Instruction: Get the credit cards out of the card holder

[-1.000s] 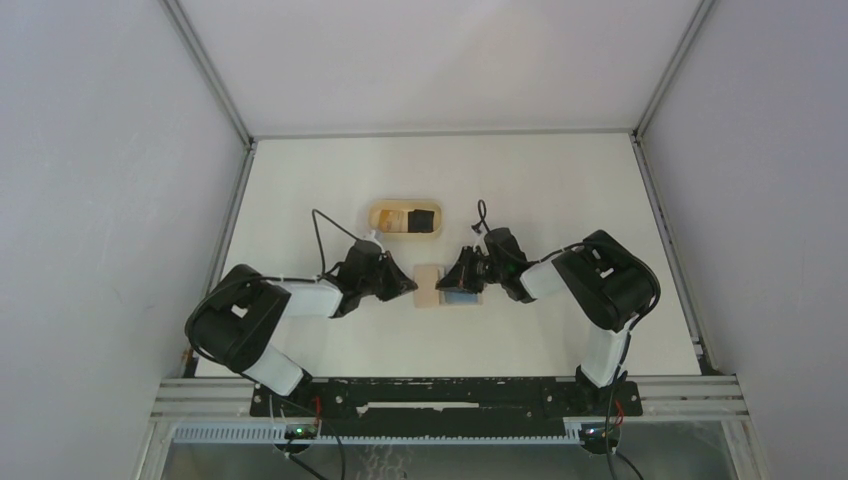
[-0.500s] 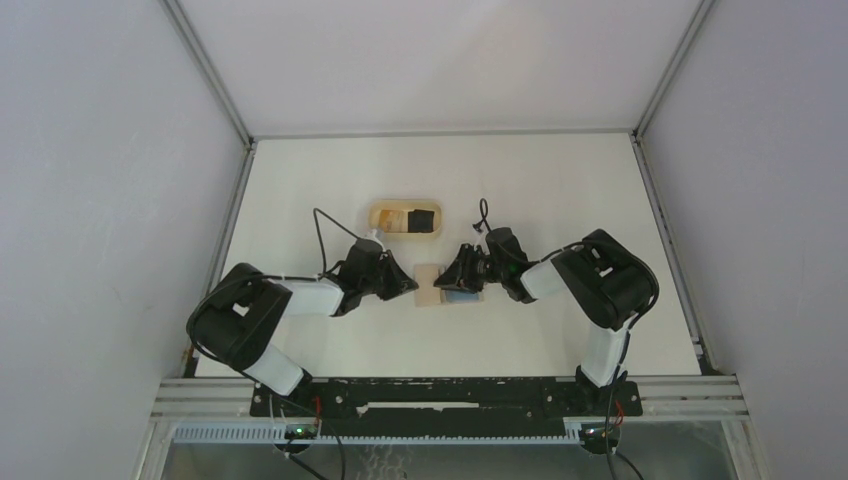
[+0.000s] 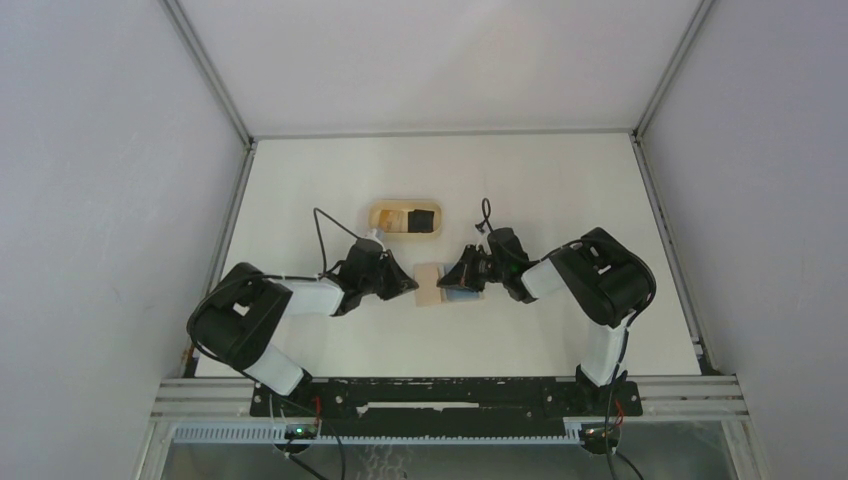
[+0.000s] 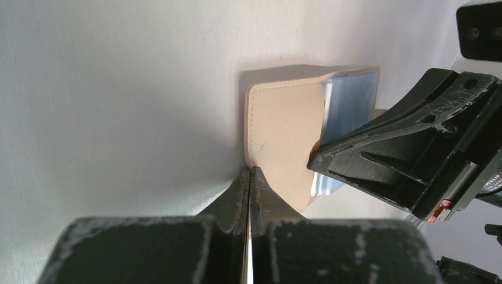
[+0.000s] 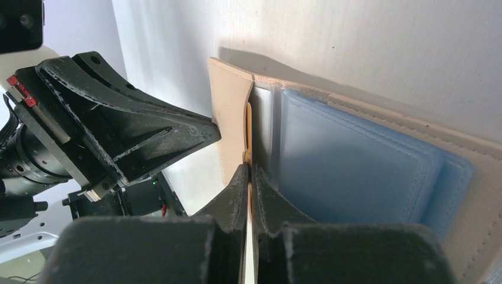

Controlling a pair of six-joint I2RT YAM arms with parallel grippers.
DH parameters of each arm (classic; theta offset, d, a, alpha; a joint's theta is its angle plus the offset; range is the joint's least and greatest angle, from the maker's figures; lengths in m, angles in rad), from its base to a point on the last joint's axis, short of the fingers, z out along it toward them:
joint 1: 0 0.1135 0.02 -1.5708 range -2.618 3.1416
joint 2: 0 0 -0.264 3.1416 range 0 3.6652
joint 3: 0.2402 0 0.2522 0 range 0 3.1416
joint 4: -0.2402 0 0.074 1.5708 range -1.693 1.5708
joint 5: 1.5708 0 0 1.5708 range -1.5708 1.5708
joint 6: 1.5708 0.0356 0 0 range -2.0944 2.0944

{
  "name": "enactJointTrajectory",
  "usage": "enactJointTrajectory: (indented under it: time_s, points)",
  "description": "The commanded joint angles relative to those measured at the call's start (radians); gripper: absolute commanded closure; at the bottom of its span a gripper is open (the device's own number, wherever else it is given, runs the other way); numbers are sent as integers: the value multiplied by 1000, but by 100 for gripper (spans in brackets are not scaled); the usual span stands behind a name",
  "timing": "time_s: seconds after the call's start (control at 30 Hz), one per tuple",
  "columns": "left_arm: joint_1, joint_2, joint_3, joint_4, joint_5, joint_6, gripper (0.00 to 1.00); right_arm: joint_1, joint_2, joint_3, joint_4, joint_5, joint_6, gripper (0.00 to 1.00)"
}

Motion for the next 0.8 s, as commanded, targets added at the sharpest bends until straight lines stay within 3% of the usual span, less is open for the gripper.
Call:
enactJointTrajectory:
  time_s: [0.0,0.1,0.77]
  points:
    - [-7,62,-36,-214,-61,43,100,-9,-3,-9,76,2,13,95]
    - [-8,62,-37,-215,-60,42,100,-26,-9,-23,91,6,19,100]
    - [-7,72,-36,-221,-61,36,99,-116,-146,-125,14,-16,-37,100]
